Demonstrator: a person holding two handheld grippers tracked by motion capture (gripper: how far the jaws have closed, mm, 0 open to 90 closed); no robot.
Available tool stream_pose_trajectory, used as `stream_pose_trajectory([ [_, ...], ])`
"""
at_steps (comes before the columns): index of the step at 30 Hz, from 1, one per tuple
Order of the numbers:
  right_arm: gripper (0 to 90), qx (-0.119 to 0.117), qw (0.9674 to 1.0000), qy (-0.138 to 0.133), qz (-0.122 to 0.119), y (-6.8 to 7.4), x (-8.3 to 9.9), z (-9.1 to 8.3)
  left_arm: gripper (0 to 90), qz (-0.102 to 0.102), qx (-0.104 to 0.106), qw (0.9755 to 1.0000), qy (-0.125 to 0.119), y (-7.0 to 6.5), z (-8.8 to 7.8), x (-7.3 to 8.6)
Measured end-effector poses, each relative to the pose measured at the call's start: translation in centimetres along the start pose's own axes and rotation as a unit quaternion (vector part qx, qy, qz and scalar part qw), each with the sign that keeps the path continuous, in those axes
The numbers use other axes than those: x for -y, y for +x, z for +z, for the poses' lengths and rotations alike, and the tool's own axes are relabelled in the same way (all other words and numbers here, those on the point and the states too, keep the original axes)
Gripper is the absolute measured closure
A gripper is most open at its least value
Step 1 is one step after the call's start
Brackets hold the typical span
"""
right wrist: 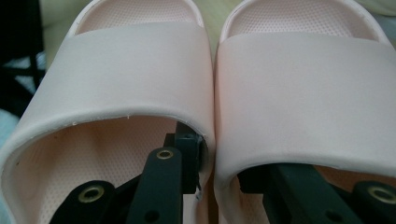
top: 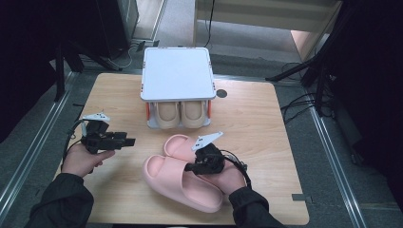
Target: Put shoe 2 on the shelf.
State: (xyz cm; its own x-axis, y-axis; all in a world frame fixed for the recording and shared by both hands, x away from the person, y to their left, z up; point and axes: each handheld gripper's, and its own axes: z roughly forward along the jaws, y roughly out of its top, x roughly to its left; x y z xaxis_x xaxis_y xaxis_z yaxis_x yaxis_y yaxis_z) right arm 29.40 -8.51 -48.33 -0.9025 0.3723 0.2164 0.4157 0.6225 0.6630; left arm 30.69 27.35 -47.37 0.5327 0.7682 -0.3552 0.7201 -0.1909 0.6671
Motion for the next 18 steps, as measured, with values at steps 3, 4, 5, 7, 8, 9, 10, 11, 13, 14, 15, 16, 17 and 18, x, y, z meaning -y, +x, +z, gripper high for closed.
stream_pose_trajectory([
  [3,74.9,-0.019,0.9998,0.008,-0.009,0.0,-0.4,0.3,42.4,-0.001,-0.001,1.0,0.0,0.1,-0.1,0.1],
  [4,74.8,-0.033,0.9992,0.013,-0.015,0.0,-0.8,0.4,42.2,-0.002,0.0,1.0,0.0,0.1,-0.1,0.1],
  [5,74.7,-0.037,0.999,0.015,-0.018,0.0,-1.0,0.4,42.1,-0.002,-0.002,1.0,0.0,0.1,-0.2,0.2],
  [7,74.7,-0.044,0.9983,0.02,-0.034,0.1,-1.7,0.3,42.0,-0.003,-0.004,1.0,0.002,0.2,-0.3,0.4],
  [8,74.7,-0.048,0.9979,0.019,-0.04,0.0,-2.0,0.3,42.0,-0.003,-0.006,1.0,0.003,0.2,-0.4,0.5],
  [9,74.6,-0.055,0.9973,0.02,-0.045,-0.1,-2.4,0.3,41.9,-0.005,-0.006,1.0,0.002,0.2,-0.5,0.7],
  [10,74.6,-0.055,0.9973,0.02,-0.045,-0.1,-2.4,0.3,41.8,-0.005,-0.006,1.0,0.002,0.2,-0.5,0.7],
  [11,74.4,-0.068,0.9959,0.023,-0.055,-0.3,-3.3,0.3,41.7,-0.006,-0.01,0.9999,0.001,0.1,-0.8,1.0],
  [13,74.5,-0.071,0.995,0.028,-0.064,-0.4,-4.0,0.3,41.5,-0.01,-0.013,0.9999,-0.001,0.1,-1.1,1.4],
  [14,74.5,-0.071,0.995,0.028,-0.064,-0.4,-4.0,0.3,41.4,-0.01,-0.013,0.9999,-0.001,0.1,-1.1,1.4],
  [15,74.5,-0.08,0.993,0.039,-0.078,-0.5,-5.0,0.4,41.4,-0.013,-0.017,0.9998,-0.002,0.1,-1.5,1.8],
  [16,74.4,-0.082,0.9923,0.043,-0.081,-0.5,-5.3,0.4,41.3,-0.016,-0.018,0.9997,-0.003,0.1,-1.7,2.0],
  [17,74.4,-0.086,0.9913,0.046,-0.088,-0.5,-5.7,0.3,41.2,-0.018,-0.02,0.9996,-0.003,0.1,-1.9,2.3],
  [18,74.4,-0.09,0.9904,0.051,-0.092,-0.4,-6.0,0.3,41.2,-0.02,-0.022,0.9996,-0.003,0.1,-2.1,2.5],
])
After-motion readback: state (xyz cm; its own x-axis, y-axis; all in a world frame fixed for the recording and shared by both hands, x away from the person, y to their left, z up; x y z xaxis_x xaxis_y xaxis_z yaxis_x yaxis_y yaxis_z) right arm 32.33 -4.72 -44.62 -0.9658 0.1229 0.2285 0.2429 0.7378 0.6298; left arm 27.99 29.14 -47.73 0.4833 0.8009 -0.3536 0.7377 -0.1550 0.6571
